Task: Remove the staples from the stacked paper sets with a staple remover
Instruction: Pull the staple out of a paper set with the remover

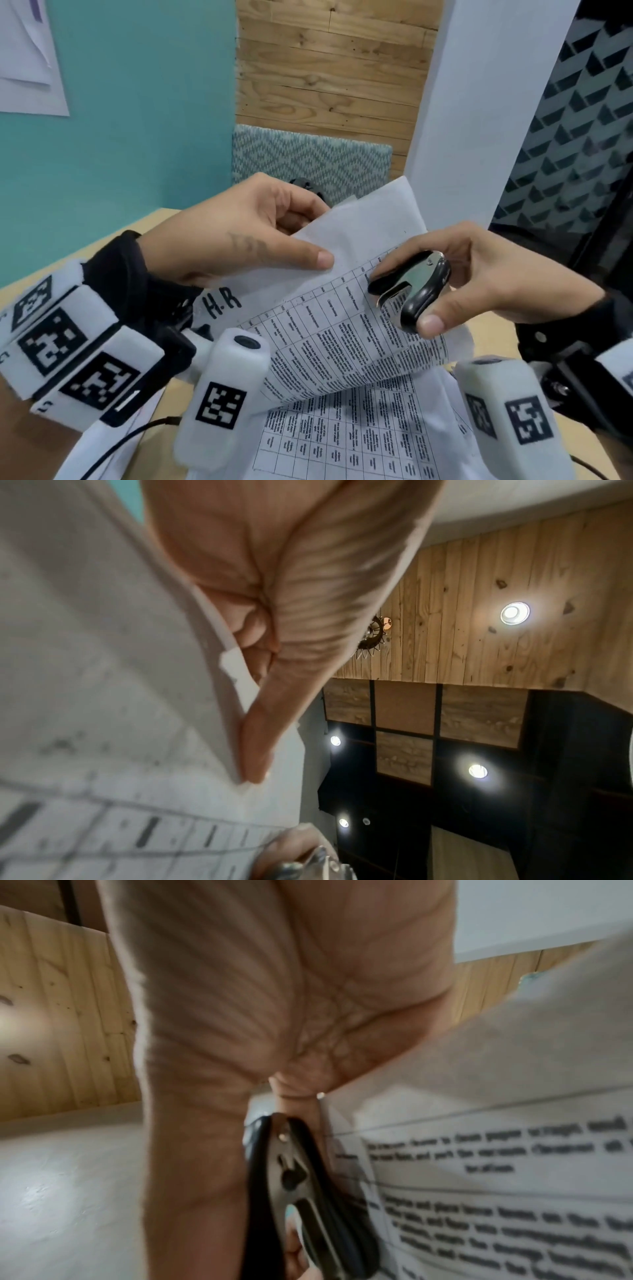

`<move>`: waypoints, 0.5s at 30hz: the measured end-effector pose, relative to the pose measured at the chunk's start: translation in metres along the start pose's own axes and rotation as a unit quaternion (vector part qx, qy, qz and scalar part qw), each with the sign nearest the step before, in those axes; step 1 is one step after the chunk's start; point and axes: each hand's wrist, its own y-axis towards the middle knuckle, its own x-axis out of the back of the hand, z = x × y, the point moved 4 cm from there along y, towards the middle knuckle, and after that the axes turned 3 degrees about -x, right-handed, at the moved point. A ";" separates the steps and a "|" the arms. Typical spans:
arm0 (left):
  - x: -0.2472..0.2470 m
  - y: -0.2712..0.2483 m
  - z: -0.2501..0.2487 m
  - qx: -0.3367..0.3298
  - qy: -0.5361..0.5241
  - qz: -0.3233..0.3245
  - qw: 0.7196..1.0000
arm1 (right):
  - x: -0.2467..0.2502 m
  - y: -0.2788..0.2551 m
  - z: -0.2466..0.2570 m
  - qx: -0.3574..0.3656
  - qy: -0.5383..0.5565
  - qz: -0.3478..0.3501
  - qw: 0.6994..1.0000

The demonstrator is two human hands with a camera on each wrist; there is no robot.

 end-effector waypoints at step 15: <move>0.067 0.006 0.042 0.027 -0.053 0.038 0.998 | 0.042 -0.013 0.005 0.066 0.033 -0.146 0.986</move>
